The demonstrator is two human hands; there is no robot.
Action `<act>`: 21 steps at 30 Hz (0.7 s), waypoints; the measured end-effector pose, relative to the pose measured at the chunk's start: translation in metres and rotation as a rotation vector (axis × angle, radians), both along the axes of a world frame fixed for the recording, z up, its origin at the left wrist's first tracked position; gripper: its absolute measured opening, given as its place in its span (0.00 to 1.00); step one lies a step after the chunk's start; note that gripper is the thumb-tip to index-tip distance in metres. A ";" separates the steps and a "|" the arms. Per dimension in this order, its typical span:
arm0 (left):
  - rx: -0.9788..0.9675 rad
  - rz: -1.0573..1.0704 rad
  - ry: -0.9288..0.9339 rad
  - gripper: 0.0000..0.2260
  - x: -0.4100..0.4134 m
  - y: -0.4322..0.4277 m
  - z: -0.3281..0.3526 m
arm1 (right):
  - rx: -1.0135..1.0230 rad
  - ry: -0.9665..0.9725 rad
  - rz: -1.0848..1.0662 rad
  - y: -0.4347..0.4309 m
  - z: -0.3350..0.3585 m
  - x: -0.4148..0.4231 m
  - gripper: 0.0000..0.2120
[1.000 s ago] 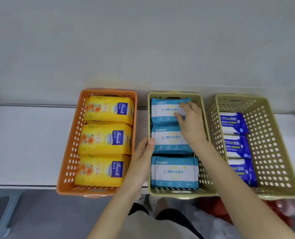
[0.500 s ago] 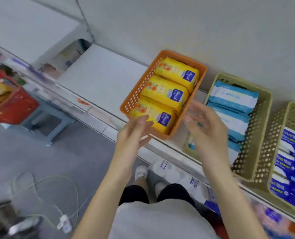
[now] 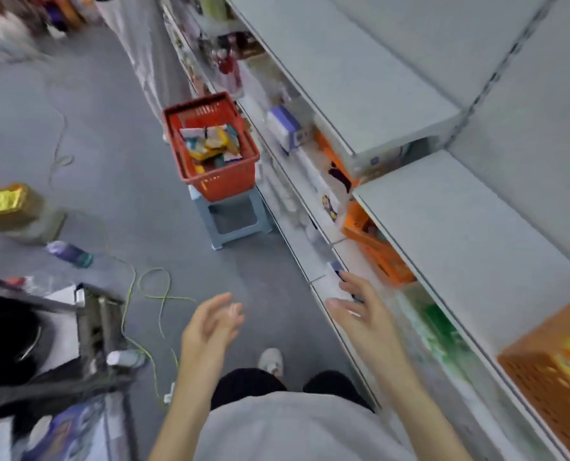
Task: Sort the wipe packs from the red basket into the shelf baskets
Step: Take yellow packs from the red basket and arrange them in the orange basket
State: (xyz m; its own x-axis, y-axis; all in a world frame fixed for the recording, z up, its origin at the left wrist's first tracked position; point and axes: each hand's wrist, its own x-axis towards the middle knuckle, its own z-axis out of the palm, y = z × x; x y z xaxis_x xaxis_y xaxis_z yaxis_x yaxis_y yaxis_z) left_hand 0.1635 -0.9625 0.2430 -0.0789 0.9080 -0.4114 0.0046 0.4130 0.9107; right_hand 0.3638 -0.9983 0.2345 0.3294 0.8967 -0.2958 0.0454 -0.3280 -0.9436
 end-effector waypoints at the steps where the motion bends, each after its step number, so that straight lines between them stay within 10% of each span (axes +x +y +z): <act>1: 0.009 0.020 0.004 0.10 -0.016 0.018 0.005 | 0.003 0.002 0.013 0.024 0.004 -0.011 0.18; 21: -0.344 0.282 -0.019 0.14 -0.076 0.406 -0.075 | -0.309 0.013 0.191 0.468 -0.079 -0.072 0.15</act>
State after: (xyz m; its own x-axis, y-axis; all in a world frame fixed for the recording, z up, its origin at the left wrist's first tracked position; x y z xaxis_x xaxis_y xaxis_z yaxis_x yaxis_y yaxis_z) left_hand 0.0871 -0.5563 0.1681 -0.2931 0.6625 -0.6893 -0.1667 0.6745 0.7192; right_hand 0.2922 -0.5298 0.1554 0.1594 0.8094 -0.5651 0.1220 -0.5842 -0.8024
